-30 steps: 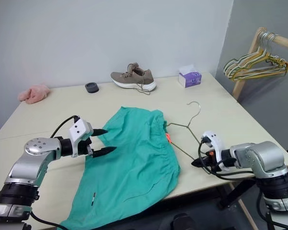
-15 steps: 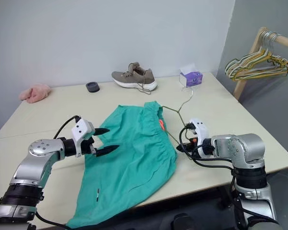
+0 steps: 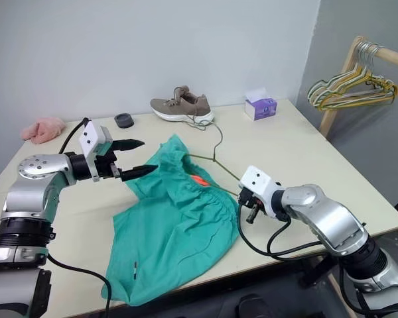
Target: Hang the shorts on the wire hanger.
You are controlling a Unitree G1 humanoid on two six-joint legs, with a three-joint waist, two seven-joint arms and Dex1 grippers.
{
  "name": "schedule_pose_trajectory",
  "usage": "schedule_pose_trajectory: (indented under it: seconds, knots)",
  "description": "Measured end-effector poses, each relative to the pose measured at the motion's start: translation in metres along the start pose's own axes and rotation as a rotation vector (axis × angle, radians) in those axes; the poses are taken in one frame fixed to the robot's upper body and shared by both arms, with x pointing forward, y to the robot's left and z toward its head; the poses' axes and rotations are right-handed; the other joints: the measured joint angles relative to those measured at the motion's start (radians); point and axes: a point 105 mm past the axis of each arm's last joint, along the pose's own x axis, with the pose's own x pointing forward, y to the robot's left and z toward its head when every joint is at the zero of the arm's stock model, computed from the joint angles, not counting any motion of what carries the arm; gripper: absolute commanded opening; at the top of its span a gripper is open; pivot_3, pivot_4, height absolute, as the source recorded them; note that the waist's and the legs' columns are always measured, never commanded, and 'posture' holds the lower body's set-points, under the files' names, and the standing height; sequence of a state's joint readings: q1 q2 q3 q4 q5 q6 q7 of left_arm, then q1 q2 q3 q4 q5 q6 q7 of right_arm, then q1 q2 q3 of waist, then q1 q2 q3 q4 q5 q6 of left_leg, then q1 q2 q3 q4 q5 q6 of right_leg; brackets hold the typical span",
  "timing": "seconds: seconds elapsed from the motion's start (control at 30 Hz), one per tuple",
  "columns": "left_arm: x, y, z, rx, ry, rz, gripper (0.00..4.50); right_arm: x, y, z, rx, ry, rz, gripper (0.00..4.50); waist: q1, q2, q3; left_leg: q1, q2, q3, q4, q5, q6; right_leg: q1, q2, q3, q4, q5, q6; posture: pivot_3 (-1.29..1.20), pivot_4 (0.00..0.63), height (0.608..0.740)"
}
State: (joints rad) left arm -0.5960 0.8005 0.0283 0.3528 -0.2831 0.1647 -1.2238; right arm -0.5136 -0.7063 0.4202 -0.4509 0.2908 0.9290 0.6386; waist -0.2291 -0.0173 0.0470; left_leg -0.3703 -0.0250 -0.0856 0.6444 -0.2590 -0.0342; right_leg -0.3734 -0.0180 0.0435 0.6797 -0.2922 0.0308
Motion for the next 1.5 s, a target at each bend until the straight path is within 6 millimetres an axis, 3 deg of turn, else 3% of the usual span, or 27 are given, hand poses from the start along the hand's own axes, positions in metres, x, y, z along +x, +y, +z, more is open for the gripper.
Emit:
schedule_pose_trajectory:
  seconds: [0.2, 0.47, 0.57, 0.97, 1.2, 1.3, 1.5]
  knots:
    - [0.010, -0.016, -0.014, 0.074, 0.089, -0.141, 4.47, 0.001, 0.005, 0.002, -0.196, -0.015, 0.018, 0.00, 0.005, 0.000, 0.000, 0.000, 0.000, 0.000, 0.001, 0.000, 0.000, 0.000, 0.000, 0.000, -0.001, 0.000, 0.000, -0.26, 0.000, 0.740]
    - [0.022, -0.038, -0.031, 0.095, 0.134, -0.262, 4.47, 0.000, 0.006, 0.007, -0.304, -0.042, 0.030, 0.00, 0.001, 0.000, 0.000, 0.000, 0.000, 0.000, 0.001, 0.000, 0.000, 0.000, 0.000, 0.000, 0.000, 0.000, 0.000, -0.27, 0.000, 0.740]
    - [0.025, -0.041, -0.033, 0.085, 0.127, -0.268, 3.86, 0.000, 0.005, 0.007, -0.333, -0.038, 0.031, 0.00, 0.002, 0.000, 0.000, 0.000, 0.000, -0.001, 0.001, 0.000, 0.000, 0.001, 0.000, 0.000, 0.000, 0.000, 0.000, -0.27, 0.000, 0.740]
    - [0.025, -0.053, -0.040, 0.029, 0.130, -0.316, 0.04, -0.003, -0.001, 0.009, -0.488, -0.030, -0.001, 0.00, -0.001, 0.000, 0.000, 0.000, 0.000, -0.001, 0.001, 0.000, 0.000, 0.001, 0.000, 0.000, 0.000, 0.000, 0.000, -0.27, 0.000, 0.740]
    - [0.026, -0.059, -0.038, 0.042, 0.124, -0.344, 0.02, -0.006, -0.004, 0.002, -0.544, -0.036, 0.020, 0.00, -0.001, 0.000, 0.000, 0.001, 0.000, 0.000, 0.001, 0.000, 0.000, 0.001, 0.000, 0.000, 0.000, 0.000, 0.000, -0.27, 0.000, 0.740]
    - [0.030, -0.062, -0.035, 0.027, 0.107, -0.351, 0.00, -0.013, -0.007, -0.008, -0.547, -0.019, 0.037, 0.79, 0.001, 0.000, 0.000, 0.001, 0.000, 0.000, 0.002, 0.000, 0.000, 0.002, 0.000, 0.000, 0.000, 0.000, 0.000, -0.26, 0.000, 0.740]
    - [0.023, -0.056, -0.043, -0.050, 0.126, -0.287, 0.00, -0.045, -0.037, -0.064, -0.386, 0.159, -0.029, 2.85, 0.007, 0.000, 0.000, 0.002, 0.000, -0.001, 0.001, 0.000, 0.000, 0.002, 0.000, 0.000, 0.001, 0.000, 0.000, -0.26, 0.000, 0.740]
